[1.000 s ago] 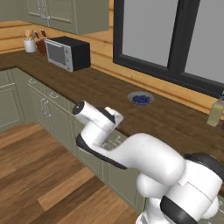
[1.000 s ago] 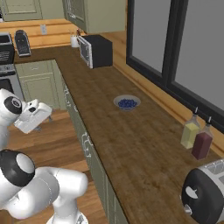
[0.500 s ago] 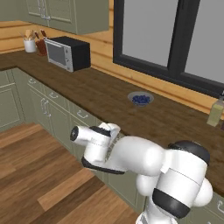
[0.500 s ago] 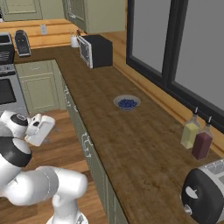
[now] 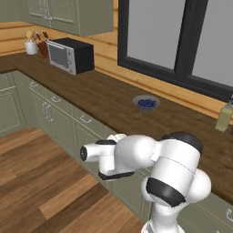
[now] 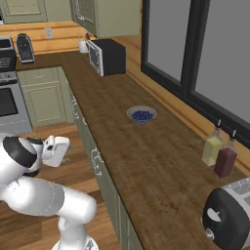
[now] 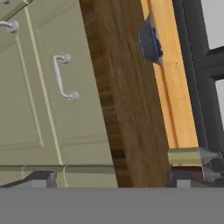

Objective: Take a straw from the drawer in front and place it inside the glass cup on the dining counter.

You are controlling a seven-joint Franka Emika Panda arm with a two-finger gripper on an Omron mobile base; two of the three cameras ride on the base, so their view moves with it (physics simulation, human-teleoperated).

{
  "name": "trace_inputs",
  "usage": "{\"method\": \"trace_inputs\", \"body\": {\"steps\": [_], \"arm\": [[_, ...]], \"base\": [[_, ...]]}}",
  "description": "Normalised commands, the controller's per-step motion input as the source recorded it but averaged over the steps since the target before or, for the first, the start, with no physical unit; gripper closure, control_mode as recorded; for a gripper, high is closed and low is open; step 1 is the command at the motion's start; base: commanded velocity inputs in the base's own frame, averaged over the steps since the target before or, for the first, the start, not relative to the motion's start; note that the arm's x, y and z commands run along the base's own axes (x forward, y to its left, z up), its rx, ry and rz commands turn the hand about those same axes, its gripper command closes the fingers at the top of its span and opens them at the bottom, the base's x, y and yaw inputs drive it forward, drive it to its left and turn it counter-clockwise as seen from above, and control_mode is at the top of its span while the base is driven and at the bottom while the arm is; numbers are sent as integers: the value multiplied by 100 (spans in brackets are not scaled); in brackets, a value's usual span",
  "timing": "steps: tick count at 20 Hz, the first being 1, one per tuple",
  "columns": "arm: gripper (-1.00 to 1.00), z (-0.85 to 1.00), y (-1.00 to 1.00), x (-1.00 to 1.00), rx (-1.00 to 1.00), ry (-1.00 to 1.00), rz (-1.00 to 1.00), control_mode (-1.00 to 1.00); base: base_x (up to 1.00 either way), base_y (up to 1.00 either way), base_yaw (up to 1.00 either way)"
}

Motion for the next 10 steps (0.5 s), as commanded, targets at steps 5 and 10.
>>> {"method": "trace_inputs", "body": {"steps": [5,10], "arm": [[-100,-31,-31,22,-7,-14,-1,-100],[-100,-12,-36,6,-4,-16,-5,-100]], "base": [[0,0,0],[0,0,0]]}}
